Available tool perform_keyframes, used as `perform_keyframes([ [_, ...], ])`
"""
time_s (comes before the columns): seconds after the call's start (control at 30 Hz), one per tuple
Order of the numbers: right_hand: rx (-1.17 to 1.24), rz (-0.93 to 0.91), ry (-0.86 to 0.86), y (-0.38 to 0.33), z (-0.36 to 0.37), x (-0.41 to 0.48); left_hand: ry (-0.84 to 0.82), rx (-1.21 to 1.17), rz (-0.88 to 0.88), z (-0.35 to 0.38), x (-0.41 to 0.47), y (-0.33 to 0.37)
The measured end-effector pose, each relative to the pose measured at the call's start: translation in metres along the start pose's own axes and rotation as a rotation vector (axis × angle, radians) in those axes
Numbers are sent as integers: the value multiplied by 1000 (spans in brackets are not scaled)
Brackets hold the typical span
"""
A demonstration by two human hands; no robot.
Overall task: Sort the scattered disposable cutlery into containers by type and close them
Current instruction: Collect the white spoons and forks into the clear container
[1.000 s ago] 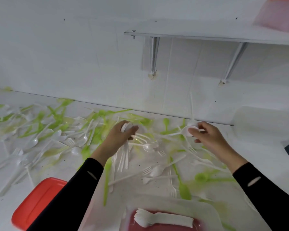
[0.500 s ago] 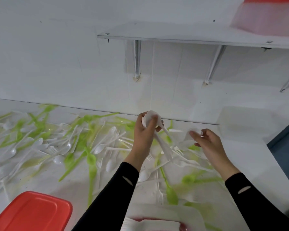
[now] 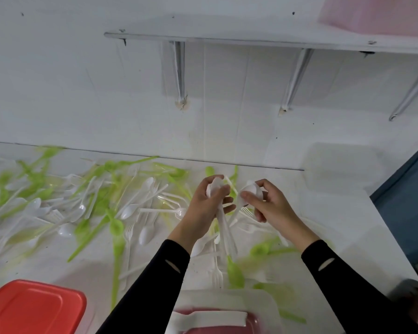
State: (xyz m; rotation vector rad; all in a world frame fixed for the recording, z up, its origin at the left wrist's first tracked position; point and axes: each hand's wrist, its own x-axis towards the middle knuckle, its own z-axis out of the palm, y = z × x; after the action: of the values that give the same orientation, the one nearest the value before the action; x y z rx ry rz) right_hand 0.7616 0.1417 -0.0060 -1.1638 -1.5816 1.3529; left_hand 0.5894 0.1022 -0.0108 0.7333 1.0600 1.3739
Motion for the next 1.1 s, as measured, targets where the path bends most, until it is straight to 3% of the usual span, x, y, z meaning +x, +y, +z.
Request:
perform_keyframes([
  [0.23,25,8,-46,-1,5,-2,-105,105,-23,5,-4,-1],
  [0.5,-128,55,74,8,18,0,-179,190,-56,2,-3,-3],
  [0.63,173,188,-13,3,18,1,-178,58,-70,5,0,-4],
  [0.7,286,238,-24,0,19,3,-79,34,-79,3,2,-5],
  [0.77,206,227,-31,2,20,2,38,-14,-75,-1,5,-8],
  [0.87,-86,110,-27,7,27,-5,85,8,-26,-3,7,-12],
  [1.1,-136,-40,-85,7,41,-11,76,108,-5,0,7,-14],
])
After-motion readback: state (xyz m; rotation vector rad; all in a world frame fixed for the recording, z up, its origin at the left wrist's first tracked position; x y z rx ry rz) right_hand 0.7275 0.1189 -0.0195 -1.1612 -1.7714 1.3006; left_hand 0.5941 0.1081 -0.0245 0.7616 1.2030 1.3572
